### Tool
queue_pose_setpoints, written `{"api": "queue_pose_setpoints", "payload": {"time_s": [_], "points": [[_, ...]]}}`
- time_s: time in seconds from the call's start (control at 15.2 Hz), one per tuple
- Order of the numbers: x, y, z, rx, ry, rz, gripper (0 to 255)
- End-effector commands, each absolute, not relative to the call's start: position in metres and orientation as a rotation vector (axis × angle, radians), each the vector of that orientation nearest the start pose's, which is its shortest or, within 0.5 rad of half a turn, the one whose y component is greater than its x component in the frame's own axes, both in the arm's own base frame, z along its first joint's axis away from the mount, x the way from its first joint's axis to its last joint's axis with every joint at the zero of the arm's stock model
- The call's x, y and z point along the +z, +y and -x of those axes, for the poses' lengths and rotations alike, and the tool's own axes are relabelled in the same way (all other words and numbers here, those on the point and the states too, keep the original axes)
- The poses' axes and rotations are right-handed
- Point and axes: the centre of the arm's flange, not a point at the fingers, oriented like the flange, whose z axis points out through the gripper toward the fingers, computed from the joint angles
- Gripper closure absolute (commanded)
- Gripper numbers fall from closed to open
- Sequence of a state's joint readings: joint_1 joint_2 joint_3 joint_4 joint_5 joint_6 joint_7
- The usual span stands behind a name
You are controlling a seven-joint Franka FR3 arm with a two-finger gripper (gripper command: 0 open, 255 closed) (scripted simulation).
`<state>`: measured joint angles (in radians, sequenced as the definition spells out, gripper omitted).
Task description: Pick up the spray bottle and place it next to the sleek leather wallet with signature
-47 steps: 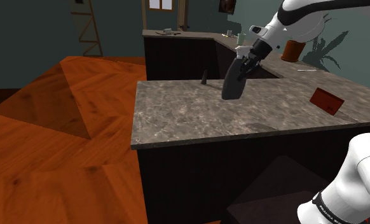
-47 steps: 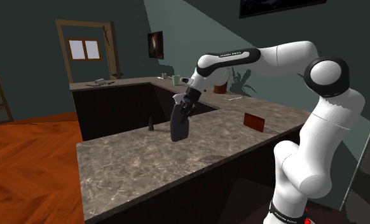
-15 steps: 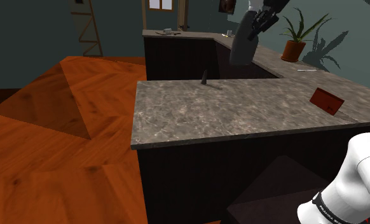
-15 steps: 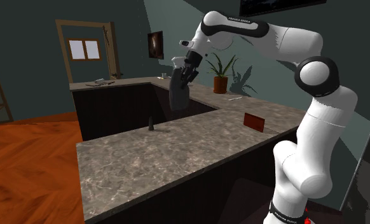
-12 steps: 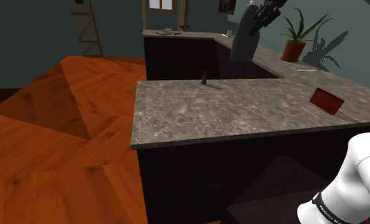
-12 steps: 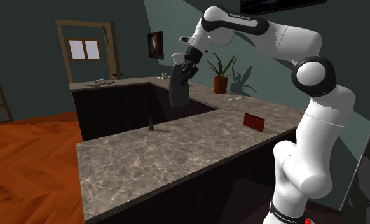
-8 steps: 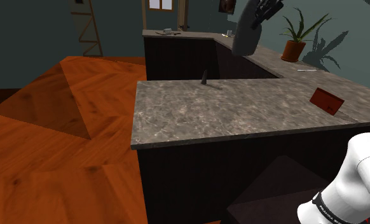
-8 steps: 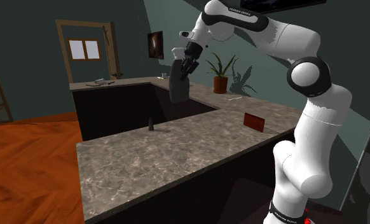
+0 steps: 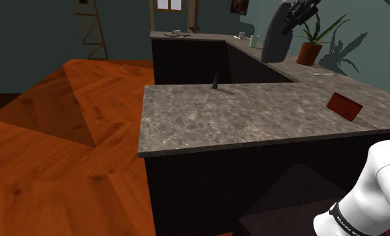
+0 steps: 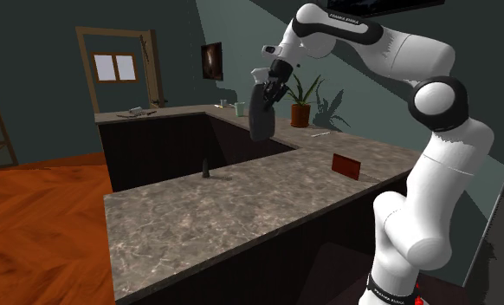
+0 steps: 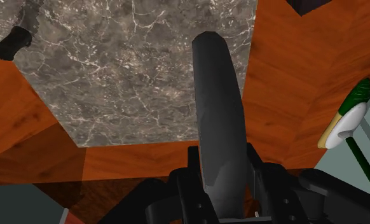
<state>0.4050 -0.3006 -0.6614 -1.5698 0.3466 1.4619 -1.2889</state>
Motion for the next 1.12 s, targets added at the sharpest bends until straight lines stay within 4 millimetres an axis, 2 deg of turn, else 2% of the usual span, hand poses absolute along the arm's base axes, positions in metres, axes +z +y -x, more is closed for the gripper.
{"api": "queue_pose_setpoints", "payload": {"time_s": [0.0,1.06], "points": [[0.741,-0.16,-0.421,-0.657,-1.461,2.368,255],[0.685,-0.313,-0.286,-0.657,-1.461,2.368,255]]}}
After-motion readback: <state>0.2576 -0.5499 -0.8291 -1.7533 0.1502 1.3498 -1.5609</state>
